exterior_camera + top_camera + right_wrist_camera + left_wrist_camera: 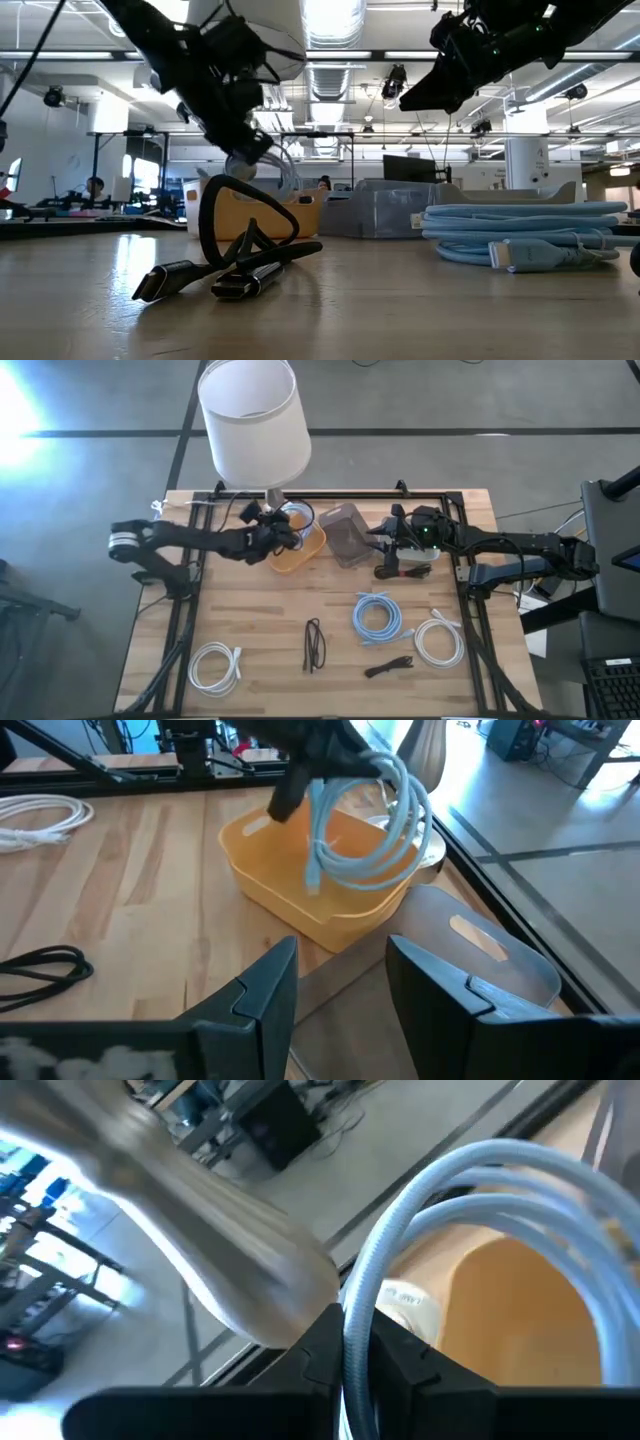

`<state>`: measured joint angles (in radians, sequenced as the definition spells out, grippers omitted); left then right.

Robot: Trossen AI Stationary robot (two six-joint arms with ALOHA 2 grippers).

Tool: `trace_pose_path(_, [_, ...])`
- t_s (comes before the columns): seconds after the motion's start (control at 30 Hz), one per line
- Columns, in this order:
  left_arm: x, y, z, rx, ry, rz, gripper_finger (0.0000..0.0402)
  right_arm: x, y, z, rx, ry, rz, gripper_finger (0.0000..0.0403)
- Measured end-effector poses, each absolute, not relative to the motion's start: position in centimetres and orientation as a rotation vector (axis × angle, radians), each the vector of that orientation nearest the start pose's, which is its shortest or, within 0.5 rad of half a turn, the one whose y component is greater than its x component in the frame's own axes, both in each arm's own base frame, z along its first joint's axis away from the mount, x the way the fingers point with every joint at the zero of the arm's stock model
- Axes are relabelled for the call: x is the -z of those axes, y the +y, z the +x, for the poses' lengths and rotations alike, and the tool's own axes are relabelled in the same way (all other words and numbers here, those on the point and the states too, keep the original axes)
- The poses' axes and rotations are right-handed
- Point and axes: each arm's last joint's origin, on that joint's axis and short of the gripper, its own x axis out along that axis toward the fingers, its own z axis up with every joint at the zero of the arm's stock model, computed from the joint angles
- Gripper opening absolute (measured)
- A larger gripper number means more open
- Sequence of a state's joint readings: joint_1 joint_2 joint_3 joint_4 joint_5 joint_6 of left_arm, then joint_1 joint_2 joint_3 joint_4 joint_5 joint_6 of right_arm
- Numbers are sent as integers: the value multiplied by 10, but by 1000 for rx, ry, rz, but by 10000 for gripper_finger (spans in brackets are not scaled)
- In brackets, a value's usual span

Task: Pick & Place USB Port
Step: Put the left blue charger cable into the orange bin

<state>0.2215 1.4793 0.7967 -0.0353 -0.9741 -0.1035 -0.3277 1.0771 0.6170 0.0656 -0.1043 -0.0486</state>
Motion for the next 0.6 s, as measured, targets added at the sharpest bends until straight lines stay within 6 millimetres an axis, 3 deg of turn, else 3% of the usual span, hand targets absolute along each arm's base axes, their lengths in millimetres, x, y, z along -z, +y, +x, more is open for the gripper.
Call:
trace_pose_path(0.27, [-187, 90, 282, -1203, 741, 297, 44, -244, -71, 219, 221, 387, 91, 148])
trace_pose_path(0.6, [-192, 86, 279, -1084, 790, 301, 125, -244, -69, 220, 220, 383, 132, 148])
